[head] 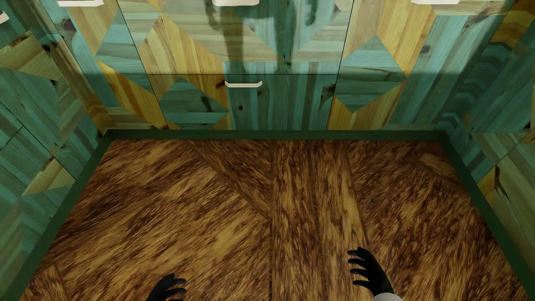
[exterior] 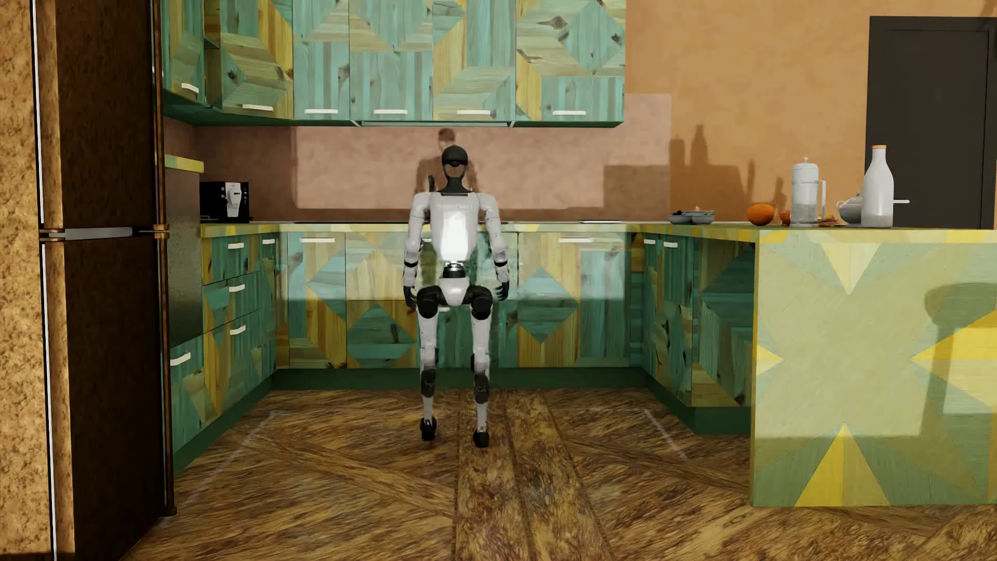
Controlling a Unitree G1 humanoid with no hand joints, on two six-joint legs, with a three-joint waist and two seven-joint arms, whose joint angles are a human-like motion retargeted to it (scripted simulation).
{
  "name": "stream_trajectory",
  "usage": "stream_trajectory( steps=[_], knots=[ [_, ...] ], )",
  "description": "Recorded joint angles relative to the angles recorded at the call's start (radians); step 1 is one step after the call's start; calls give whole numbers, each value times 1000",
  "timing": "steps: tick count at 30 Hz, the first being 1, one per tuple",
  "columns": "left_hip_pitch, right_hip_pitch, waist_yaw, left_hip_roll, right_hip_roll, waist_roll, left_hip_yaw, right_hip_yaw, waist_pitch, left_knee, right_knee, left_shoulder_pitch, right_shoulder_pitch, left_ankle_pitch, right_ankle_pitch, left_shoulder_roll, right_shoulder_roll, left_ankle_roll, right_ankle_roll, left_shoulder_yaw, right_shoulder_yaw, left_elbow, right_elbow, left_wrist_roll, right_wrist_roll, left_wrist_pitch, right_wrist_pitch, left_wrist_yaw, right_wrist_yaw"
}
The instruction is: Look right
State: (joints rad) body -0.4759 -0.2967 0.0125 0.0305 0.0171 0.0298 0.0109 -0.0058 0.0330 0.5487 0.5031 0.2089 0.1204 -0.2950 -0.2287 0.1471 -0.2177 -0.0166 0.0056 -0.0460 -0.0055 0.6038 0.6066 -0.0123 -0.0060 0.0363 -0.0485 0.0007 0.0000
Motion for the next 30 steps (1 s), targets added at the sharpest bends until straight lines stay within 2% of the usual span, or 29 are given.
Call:
stream_trajectory(
  steps=[1, 2, 3, 4, 5, 6, 7, 8, 9, 10, 11, 12, 13, 14, 15, 16, 17, 18, 19, 20, 22, 23, 24, 25, 26, 28, 29, 30],
  knots=[
    [-44, -28, -6, 6, -2, 3, -19, 23, -19, 198, 39, 37, 61, -39, 20, 17, 11, -25, -1, -8, 19, -11, 90, -18, -8, -46, -21, -4, 3],
    [-47, -74, -56, 27, -2, 11, -48, 53, -37, 321, 101, 55, 118, -39, 13, 32, 22, -58, 5, -6, 27, -1, 114, -33, -16, -68, -17, -8, 12],
    [11, -115, -127, 71, 6, 30, -71, 72, -47, 260, 153, 43, 165, -67, -6, 48, 42, -94, 10, -8, 36, 1, 92, -36, -8, -62, 13, -8, 14],
    [73, -147, -204, 115, 12, 50, -69, 77, -48, 127, 195, 22, 192, -17, -38, 70, 65, -157, 4, -9, 21, 28, 48, -36, 25, -64, 40, -10, 0],
    [66, -176, -255, 113, -7, 46, -50, 81, -51, 113, 215, 3, 190, 35, -75, 87, 63, -238, 29, -2, 20, 26, 44, -37, 67, -56, 60, -8, -15],
    [72, -183, -260, 120, -26, 37, -29, 65, -42, 118, 230, -34, 205, -4, -136, 77, 60, -238, 17, -15, 25, -12, 57, -34, 90, -36, 85, 2, -22],
    [74, -201, -254, 122, -47, 11, -4, 53, -39, 127, 260, -65, 207, -44, -187, 73, 75, -202, 5, -13, 19, -18, 65, -29, 96, -35, 118, 9, -21],
    [55, -223, -230, 123, -69, -7, 6, 34, -37, 168, 285, -81, 196, -87, -190, 42, 58, -144, 25, -6, 22, -28, 82, -15, 84, -36, 148, 14, -9],
    [50, -232, -208, 109, -81, -29, 3, 33, -36, 182, 289, -71, 187, -79, -140, 47, 45, -83, 44, -33, 11, -19, 81, 4, 60, -31, 169, 14, 7],
    [39, -237, -195, 98, -74, -42, -8, 43, -41, 199, 272, -49, 181, -95, -79, 40, 38, -41, 20, -34, 10, -21, 73, 27, 38, -9, 179, 11, 15],
    [22, -237, -173, 79, -58, -27, -30, 47, -45, 257, 229, -37, 181, -146, -20, 11, 15, -11, 39, -26, 18, -36, 83, 48, 27, 25, 171, 3, 15],
    [40, -234, -163, 54, -34, -10, -53, 55, -39, 239, 199, -36, 190, -142, -12, 16, 52, 11, 32, -31, 25, -9, 69, 62, 29, 33, 155, -17, 0],
    [53, -234, -184, 56, -24, -6, -63, 57, -28, 206, 199, -31, 197, -70, -69, 41, 74, -9, 44, -32, 35, 20, 42, 69, 37, 35, 136, -40, -24],
    [74, -255, -216, 55, -48, -41, -34, 45, -20, 169, 267, -28, 184, -19, -167, 73, 92, -108, 7, -20, 34, 38, 16, 70, 53, 35, 123, -60, -34],
    [73, -250, -221, 66, -60, -69, -11, 18, -14, 183, 343, -50, 162, -25, -233, 83, 70, -122, -5, -9, 71, 27, 29, 60, 68, 44, 116, -65, -21],
    [68, -225, -215, 69, -71, -92, 11, 6, -24, 195, 376, -60, 149, -33, -265, 63, 55, -76, 10, -6, 55, 11, 25, 45, 72, 41, 118, -55, 4],
    [61, -220, -191, 84, -68, -96, 19, 6, -29, 216, 349, -66, 157, -48, -160, 34, 25, -82, 71, -32, 52, -22, 43, 30, 67, 40, 112, -36, 28],
    [71, -208, -195, 86, -64, -102, 25, 9, -29, 220, 330, -55, 153, -55, -95, 18, 28, -105, 0, -41, 27, -22, 62, 22, 60, 18, 114, -13, 46],
    [71, -206, -200, 96, -45, -78, 13, 14, -22, 231, 324, -52, 137, -66, -90, -3, 16, -102, -2, -42, 37, -16, 73, 22, 49, 3, 122, 9, 55],
    [66, -211, -189, 80, -23, -45, -18, 30, -17, 248, 308, -65, 128, -86, -75, 7, 28, -78, 1, -61, 19, -4, 93, 32, 36, -3, 124, 26, 56],
    [86, -198, -213, 76, -9, -3, -20, 48, -6, 215, 268, -41, 148, -80, -63, 37, 71, -87, 4, -19, 44, 1, 44, 62, 19, -6, 126, 35, 34],
    [100, -190, -246, 73, -14, 5, -1, 60, -9, 180, 231, -20, 120, -65, -25, 49, 61, -81, 11, -3, 24, -4, 54, 68, 14, 9, 123, 33, 23],
    [115, -186, -255, 75, -13, 8, 11, 65, -7, 154, 222, -36, 115, -55, -45, 39, 75, -80, 6, -13, 39, 6, 57, 68, 21, 28, 115, 26, 8],
    [133, -188, -251, 74, -28, -2, 26, 57, 2, 147, 246, -51, 102, -56, -81, 42, 64, -79, -21, -16, 72, -3, 58, 64, 37, 37, 115, 10, 8],
    [126, -196, -230, 80, -42, -9, 37, 46, -1, 170, 247, -58, 96, -73, -37, 57, 59, -81, 13, -27, 46, -38, 54, 54, 53, 32, 120, -9, 22],
    [116, -198, -229, 93, -20, -8, 39, 64, -1, 208, 244, -35, 88, -73, -35, 33, 64, -85, 10, -29, 29, -62, 36, 34, 71, -13, 137, -35, 35],
    [84, -197, -230, 93, -7, -5, 14, 73, 8, 274, 237, -39, 88, -50, -28, 29, 57, -85, 10, -34, 29, -53, 57, 30, 63, -23, 134, -46, 42],
    [61, -196, -219, 87, 8, -2, -12, 89, 13, 313, 216, -51, 120, -24, -12, 20, 64, -78, 12, -35, 36, -57, 62, 31, 55, -7, 124, -55, 40]
  ],
)
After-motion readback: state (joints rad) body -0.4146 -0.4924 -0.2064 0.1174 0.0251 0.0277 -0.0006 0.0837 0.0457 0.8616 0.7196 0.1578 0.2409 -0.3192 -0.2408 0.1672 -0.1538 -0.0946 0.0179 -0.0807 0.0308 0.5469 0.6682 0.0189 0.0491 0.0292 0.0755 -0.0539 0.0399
